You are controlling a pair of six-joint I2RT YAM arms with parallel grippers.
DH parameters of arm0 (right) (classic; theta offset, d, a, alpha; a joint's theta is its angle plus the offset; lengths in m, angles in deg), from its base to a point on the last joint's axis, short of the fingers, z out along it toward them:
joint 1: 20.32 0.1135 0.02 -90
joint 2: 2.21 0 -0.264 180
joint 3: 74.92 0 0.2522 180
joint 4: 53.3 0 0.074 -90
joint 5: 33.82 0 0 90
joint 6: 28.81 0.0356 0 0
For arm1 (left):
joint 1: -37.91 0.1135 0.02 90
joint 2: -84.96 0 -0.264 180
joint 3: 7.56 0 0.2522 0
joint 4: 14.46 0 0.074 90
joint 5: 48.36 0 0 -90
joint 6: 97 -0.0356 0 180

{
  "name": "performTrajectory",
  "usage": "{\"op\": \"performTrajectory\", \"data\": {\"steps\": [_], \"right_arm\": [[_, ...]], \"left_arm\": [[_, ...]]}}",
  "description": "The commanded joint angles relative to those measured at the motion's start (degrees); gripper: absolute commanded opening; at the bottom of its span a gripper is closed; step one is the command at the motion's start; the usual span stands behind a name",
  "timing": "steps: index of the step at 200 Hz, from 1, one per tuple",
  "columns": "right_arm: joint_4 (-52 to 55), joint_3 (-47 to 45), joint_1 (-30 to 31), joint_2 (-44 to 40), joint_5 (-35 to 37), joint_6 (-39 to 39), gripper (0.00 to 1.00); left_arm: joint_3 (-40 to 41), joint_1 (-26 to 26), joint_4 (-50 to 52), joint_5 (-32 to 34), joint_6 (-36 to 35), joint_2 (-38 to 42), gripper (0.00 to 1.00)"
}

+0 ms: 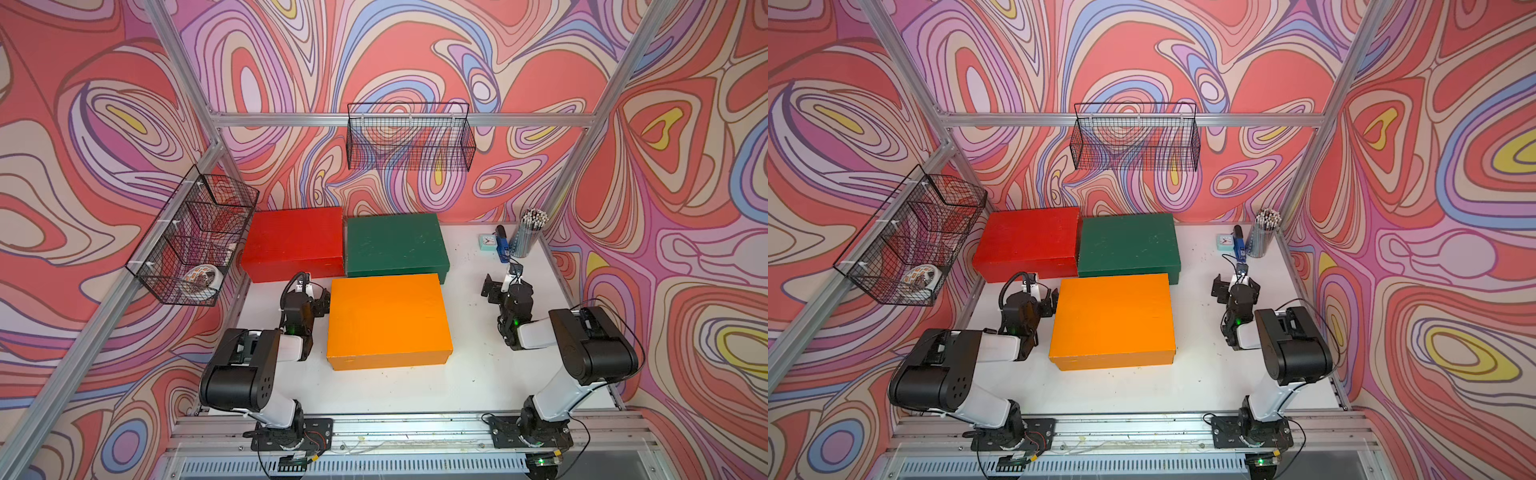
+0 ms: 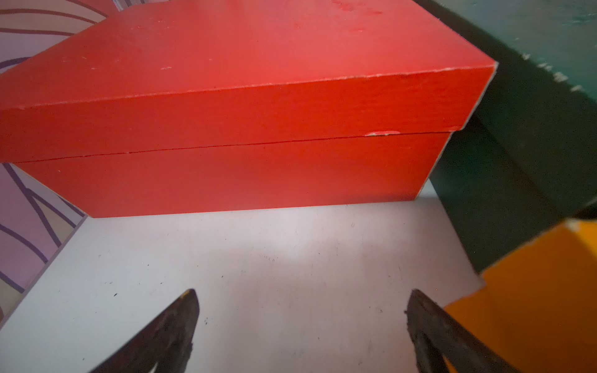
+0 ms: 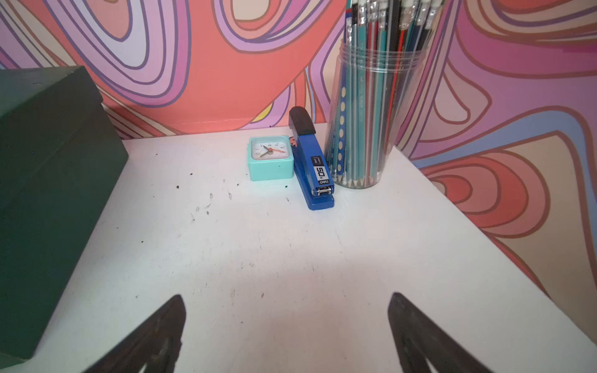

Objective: Stack the shoeboxes
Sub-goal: Move the shoeboxes to the center of the board.

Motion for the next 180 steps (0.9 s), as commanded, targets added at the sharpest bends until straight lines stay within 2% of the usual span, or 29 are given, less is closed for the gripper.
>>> {"op": "performTrajectory", "data": {"steps": [1, 131, 156, 167, 180], "right_arm": [[-0.44, 0.2, -0.19, 0.7, -0.28, 0.41, 0.98], [-0.72, 0.08, -0.19, 0.64, -0.23, 0.4, 0.99], [-4.35, -1.96, -0.04, -0.01, -3.62, -1.4, 0.98], [-4.54, -3.21, -0.02, -2.18, -0.48, -0.23, 0.98], [1.15, -2.84, -0.02, -6.94, 5.26, 2.13, 0.98]], "left_arm": [[-0.74, 0.2, -0.19, -0.16, -0.67, 0.16, 1.0], [-0.57, 0.25, -0.47, -0.03, -0.52, 0.15, 1.0], [0.52, 0.23, -2.09, 4.4, 1.16, 1.07, 1.0], [0.91, 0.2, -0.52, 7.41, 2.19, 3.61, 1.0], [-0.28, 0.25, 5.54, 9.53, 2.91, 7.98, 1.0]]}}
